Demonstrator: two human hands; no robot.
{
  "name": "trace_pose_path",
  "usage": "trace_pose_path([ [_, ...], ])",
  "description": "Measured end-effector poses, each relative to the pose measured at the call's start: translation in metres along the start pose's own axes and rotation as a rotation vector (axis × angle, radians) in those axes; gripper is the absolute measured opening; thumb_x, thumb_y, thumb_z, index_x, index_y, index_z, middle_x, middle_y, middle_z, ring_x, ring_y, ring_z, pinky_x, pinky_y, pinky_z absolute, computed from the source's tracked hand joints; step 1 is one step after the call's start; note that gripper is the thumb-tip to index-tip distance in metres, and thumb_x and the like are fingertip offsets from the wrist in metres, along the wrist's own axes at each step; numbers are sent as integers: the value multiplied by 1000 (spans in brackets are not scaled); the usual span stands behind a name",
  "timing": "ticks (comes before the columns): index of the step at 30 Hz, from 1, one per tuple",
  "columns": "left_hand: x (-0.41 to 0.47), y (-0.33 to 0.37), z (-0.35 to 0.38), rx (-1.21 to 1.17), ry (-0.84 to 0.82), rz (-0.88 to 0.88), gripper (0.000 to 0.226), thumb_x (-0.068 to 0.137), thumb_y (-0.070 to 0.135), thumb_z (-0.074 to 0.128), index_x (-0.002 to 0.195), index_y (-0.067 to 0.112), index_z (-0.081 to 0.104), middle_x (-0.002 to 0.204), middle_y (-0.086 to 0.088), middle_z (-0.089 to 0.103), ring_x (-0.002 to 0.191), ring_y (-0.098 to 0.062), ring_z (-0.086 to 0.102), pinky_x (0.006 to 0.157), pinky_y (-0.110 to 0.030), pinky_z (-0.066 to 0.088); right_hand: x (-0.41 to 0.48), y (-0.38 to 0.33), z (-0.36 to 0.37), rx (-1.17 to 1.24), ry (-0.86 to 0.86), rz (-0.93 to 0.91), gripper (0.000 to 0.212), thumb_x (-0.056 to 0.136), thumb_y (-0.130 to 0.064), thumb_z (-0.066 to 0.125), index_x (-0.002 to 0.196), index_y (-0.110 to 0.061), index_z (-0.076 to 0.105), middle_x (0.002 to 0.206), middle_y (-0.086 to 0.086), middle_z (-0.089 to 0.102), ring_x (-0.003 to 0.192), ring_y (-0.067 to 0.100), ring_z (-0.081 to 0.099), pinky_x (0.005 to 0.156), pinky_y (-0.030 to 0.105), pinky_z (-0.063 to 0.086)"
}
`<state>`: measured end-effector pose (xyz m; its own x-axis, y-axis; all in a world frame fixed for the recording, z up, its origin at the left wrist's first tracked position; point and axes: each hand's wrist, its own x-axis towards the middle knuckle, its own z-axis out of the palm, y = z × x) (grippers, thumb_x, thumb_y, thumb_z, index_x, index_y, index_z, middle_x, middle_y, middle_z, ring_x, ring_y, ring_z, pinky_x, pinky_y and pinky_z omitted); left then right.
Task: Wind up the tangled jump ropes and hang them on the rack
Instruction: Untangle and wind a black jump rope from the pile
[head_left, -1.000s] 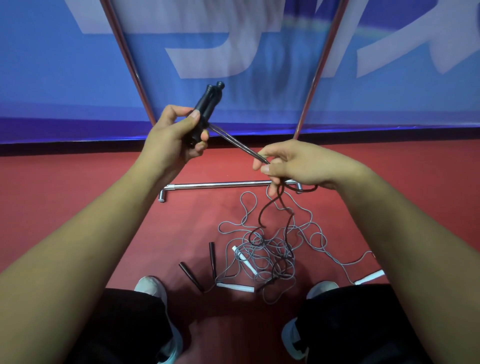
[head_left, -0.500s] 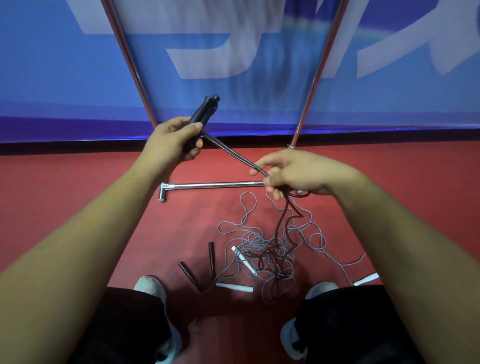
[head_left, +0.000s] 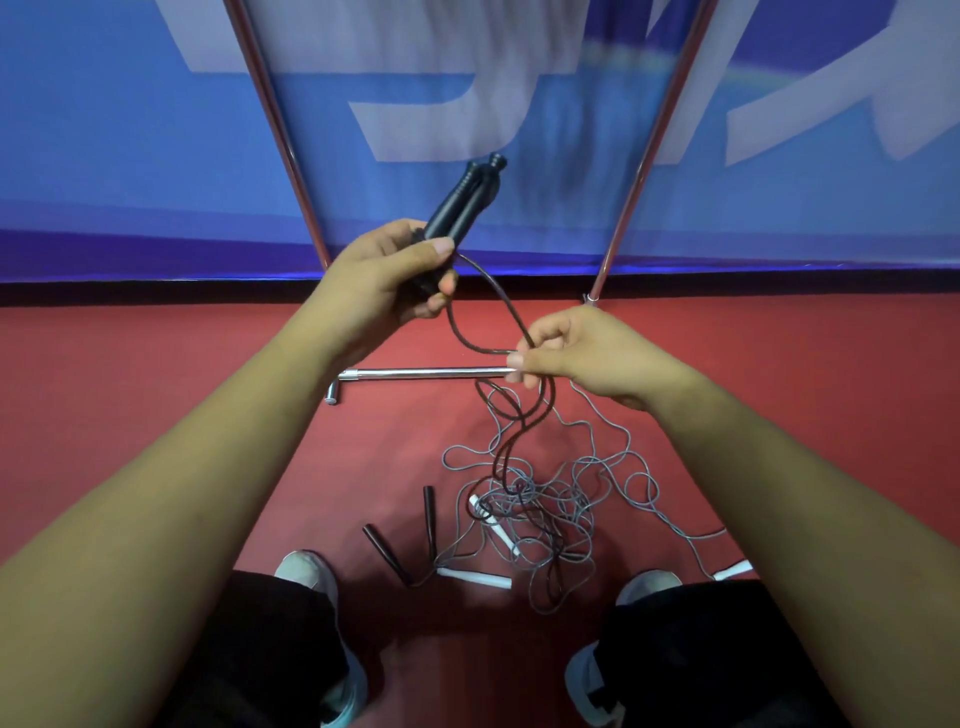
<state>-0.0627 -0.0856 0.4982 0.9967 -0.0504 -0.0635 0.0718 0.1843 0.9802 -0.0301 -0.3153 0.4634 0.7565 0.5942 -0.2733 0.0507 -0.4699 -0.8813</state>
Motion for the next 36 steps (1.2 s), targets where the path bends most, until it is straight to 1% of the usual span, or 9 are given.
trace_pose_path([
  [2, 1, 0, -7, 5, 66, 2, 17, 94, 14, 59, 105, 9, 47, 67, -7, 60, 57, -19, 51, 55, -22, 43, 0, -4, 0, 157, 0, 19, 10, 96, -7, 61, 105, -6, 65, 64, 6, 59, 56, 18, 62, 63, 27, 52],
  [7, 6, -9, -26, 206, 217, -50, 14, 95, 13, 65, 99, 11, 52, 71, -10, 63, 56, -18, 55, 57, -25, 45, 0, -15, -6, 187, -48, 41, 20, 104, -12, 47, 109, -8, 66, 61, -4, 29, 50, 8, 22, 46, 21, 23],
  [11, 8, -18, -28, 726, 229, 21, 26, 93, 21, 70, 108, 13, 51, 76, 0, 70, 62, -15, 61, 63, -25, 46, -5, -30, 4, -89, 27, -66, 14, 96, -20, 64, 100, -9, 72, 55, -14, 45, 43, 1, 37, 48, 13, 30],
  [15, 10, -34, -25, 1208, 119, 76, 36, 93, 30, 69, 115, 11, 48, 85, -7, 61, 75, -29, 54, 64, -33, 30, -5, -36, 3, -239, 135, -145, 10, 94, -17, 66, 85, -15, 71, 49, -23, 52, 48, -4, 47, 53, 9, 33],
  [18, 13, -46, -18, 1363, -3, 57, 37, 93, 38, 67, 117, 12, 53, 98, -16, 68, 90, -37, 63, 71, -39, 46, -8, -39, 4, -285, 163, -172, 14, 94, -15, 65, 80, -18, 69, 46, -19, 48, 46, -1, 45, 49, 11, 31],
  [21, 10, -49, -5, 1378, -199, 48, 33, 90, 43, 70, 108, 16, 63, 94, -9, 70, 93, -34, 65, 71, -35, 46, -9, -40, 0, -332, 228, -210, 12, 92, -16, 65, 83, -15, 74, 53, -10, 54, 50, 1, 46, 51, 13, 32],
  [25, 5, -41, 9, 1402, -298, 20, 52, 75, 68, 69, 90, 19, 65, 68, 1, 59, 74, -24, 57, 66, -35, 47, -8, -37, -13, -380, 295, -218, 11, 91, -21, 65, 82, -20, 72, 69, -7, 65, 62, 2, 52, 61, 16, 38],
  [31, 2, -39, 11, 1418, -490, 107, 23, 91, 40, 67, 94, 17, 66, 60, 6, 52, 58, -11, 49, 59, -29, 32, 1, -26, -22, -370, 338, -224, 5, 85, -22, 74, 84, -17, 75, 76, -6, 71, 74, 6, 63, 75, 25, 48],
  [36, -9, -30, 14, 905, -476, 101, 12, 86, 29, 60, 86, 18, 64, 55, 11, 55, 49, -5, 47, 52, -21, 38, 3, -13, -36, -141, 272, -163, 5, 83, -12, 77, 83, -8, 74, 65, 5, 68, 56, 8, 56, 60, 19, 46],
])
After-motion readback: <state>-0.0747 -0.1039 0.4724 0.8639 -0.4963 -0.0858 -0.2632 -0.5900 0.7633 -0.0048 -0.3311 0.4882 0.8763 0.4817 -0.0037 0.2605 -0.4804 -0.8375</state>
